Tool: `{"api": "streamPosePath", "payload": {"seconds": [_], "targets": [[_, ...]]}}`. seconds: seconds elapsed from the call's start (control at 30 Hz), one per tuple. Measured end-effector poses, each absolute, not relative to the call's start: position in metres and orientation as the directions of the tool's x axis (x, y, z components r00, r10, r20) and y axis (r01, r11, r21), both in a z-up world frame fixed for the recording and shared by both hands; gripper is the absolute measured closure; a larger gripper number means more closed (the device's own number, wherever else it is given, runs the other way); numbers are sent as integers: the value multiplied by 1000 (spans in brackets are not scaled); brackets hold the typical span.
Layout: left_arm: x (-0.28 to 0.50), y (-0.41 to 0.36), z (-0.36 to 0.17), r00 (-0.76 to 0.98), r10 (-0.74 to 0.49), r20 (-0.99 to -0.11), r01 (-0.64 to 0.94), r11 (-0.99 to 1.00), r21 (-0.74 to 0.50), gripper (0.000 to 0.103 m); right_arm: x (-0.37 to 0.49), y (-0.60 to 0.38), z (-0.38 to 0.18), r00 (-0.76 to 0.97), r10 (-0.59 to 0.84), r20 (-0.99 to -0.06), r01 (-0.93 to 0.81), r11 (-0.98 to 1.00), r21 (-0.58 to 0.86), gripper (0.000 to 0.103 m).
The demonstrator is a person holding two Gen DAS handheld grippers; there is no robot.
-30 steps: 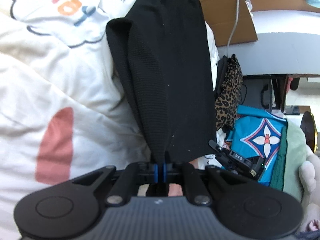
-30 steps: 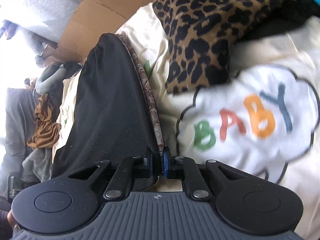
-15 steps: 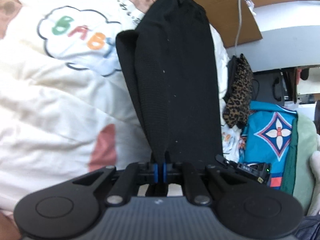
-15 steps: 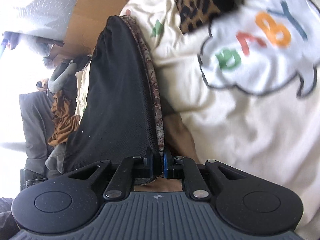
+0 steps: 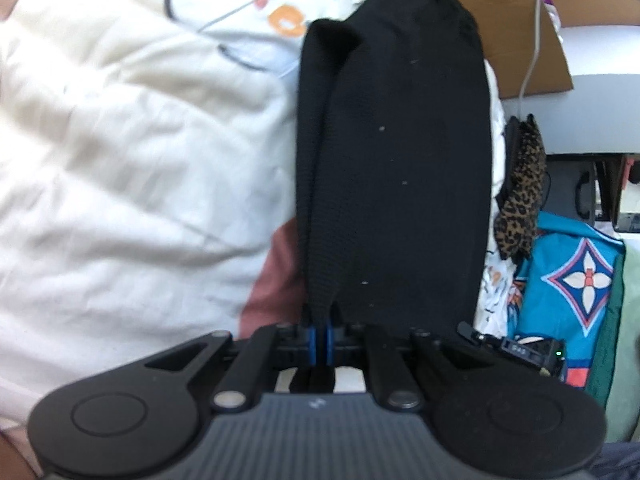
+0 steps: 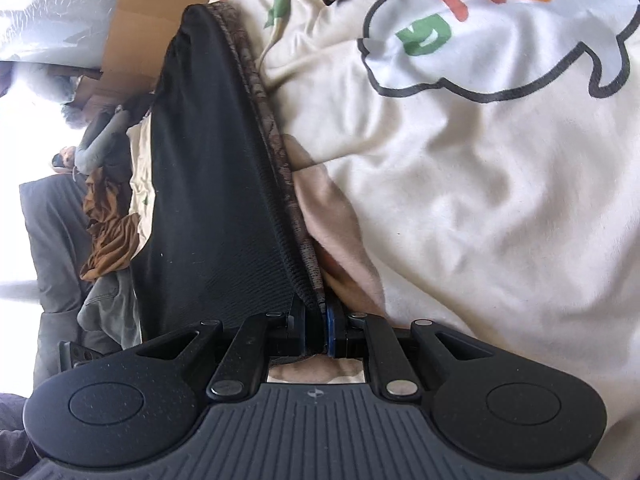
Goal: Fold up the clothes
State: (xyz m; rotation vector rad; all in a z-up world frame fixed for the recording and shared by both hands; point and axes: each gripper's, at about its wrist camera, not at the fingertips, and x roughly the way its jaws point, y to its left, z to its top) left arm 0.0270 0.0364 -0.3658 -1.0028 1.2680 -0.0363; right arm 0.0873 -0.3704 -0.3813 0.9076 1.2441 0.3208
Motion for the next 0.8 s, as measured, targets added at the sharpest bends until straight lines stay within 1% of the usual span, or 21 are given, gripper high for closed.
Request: {"api": "streamPosePath", "payload": {"seconds": [0.07, 0.1, 0.13, 0.2, 0.3, 0.37, 0.5, 0.57, 0.67, 0.7, 0.73, 0.77, 0.8], "targets": [[28, 37, -373, 356, -537, -765, -496, 586, -641, 98, 90, -371, -380, 331, 649, -685, 240, 644, 726, 92], [29, 37, -376, 355, -543, -761, -499, 578, -646, 98, 92, -371, -379, 330, 643, -691, 228, 656, 719, 87], [30, 37, -377, 352, -549, -758, -496, 578, -648, 98, 94, -370, -377, 328, 639, -696, 210, 669, 713, 79], [32, 37, -379, 345, -550, -761, -493, 583, -645, 98, 100, -368, -376, 325, 642, -695, 185, 677, 712, 75], [35, 38, -382, 340, -551, -762, -497, 582, -643, 98, 111, -367, -380, 308, 663, -682, 172, 666, 725, 74], [35, 38, -383, 341, -554, -759, -500, 577, -646, 98, 118, -366, -383, 286, 688, -666, 156, 653, 741, 72], [37, 39, -388, 342, -562, -753, -506, 565, -652, 98, 131, -366, -390, 239, 737, -632, 129, 621, 773, 72], [39, 40, -390, 340, -565, -752, -506, 564, -653, 97, 134, -364, -392, 208, 756, -621, 122, 609, 783, 72], [43, 41, -391, 334, -567, -753, -502, 569, -651, 97, 135, -359, -395, 170, 765, -622, 129, 608, 783, 79], [44, 41, -392, 333, -568, -753, -503, 569, -651, 96, 135, -358, -394, 166, 761, -627, 126, 614, 779, 83], [46, 41, -393, 333, -569, -752, -503, 568, -651, 95, 135, -359, -394, 163, 760, -629, 130, 616, 777, 89], [47, 40, -394, 331, -570, -752, -501, 570, -652, 92, 134, -360, -395, 162, 761, -628, 134, 613, 779, 93], [48, 40, -395, 330, -571, -752, -498, 572, -652, 87, 134, -361, -394, 162, 766, -622, 134, 608, 783, 94]]}}
